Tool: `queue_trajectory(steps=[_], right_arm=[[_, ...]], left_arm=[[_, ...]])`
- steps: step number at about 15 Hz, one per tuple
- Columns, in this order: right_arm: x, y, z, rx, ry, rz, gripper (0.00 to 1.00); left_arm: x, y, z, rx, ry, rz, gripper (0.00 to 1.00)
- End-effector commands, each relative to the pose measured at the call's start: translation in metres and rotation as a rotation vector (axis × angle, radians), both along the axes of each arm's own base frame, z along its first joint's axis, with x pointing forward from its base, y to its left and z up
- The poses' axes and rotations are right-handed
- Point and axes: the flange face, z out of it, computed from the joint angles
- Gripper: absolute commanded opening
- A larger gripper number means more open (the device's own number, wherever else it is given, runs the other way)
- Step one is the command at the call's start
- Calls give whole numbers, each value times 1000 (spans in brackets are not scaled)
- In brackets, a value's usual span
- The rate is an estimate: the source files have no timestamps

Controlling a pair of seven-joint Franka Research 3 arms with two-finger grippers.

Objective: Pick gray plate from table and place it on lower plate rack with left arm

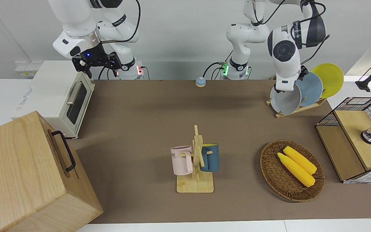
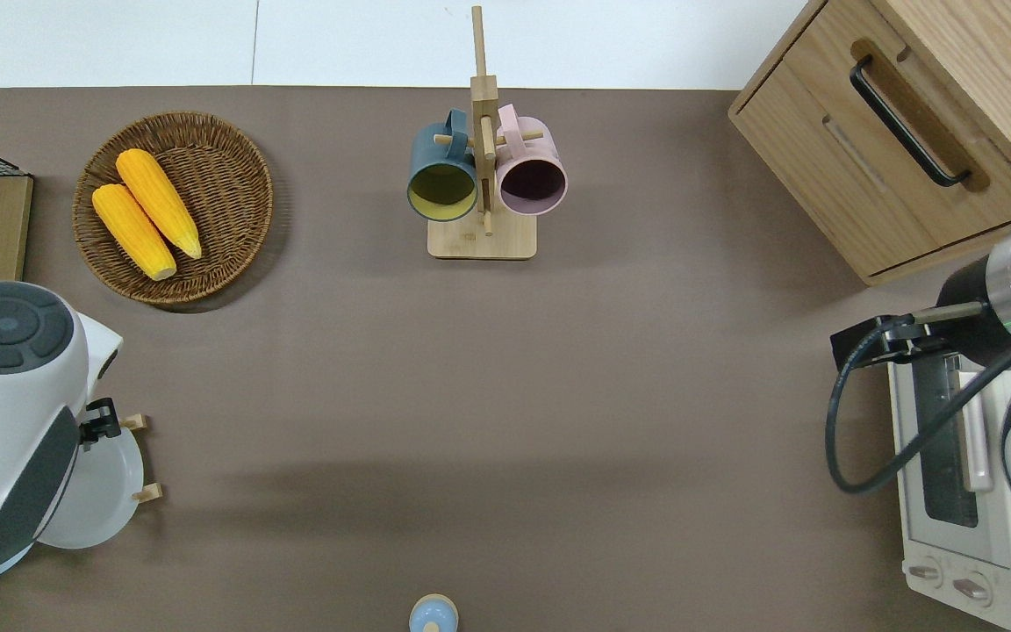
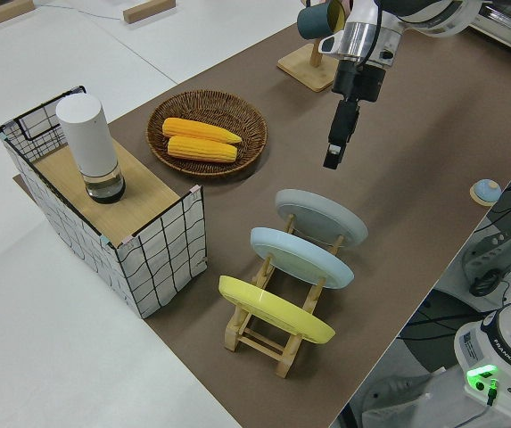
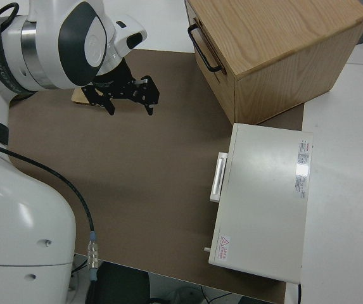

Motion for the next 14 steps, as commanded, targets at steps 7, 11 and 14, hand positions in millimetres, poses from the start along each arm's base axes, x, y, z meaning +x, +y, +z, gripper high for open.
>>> queue_trajectory(steps=[7, 11, 14], right_arm=[[-2, -3, 4, -7, 0, -16, 983], [-2, -2, 3, -7, 2, -14, 983], [-2, -3, 4, -7, 0, -16, 983]], left_arm=[[36, -37, 34, -402, -40, 14, 995], [42, -28, 37, -511, -69, -8, 995], [47, -34, 42, -571, -94, -67, 998]])
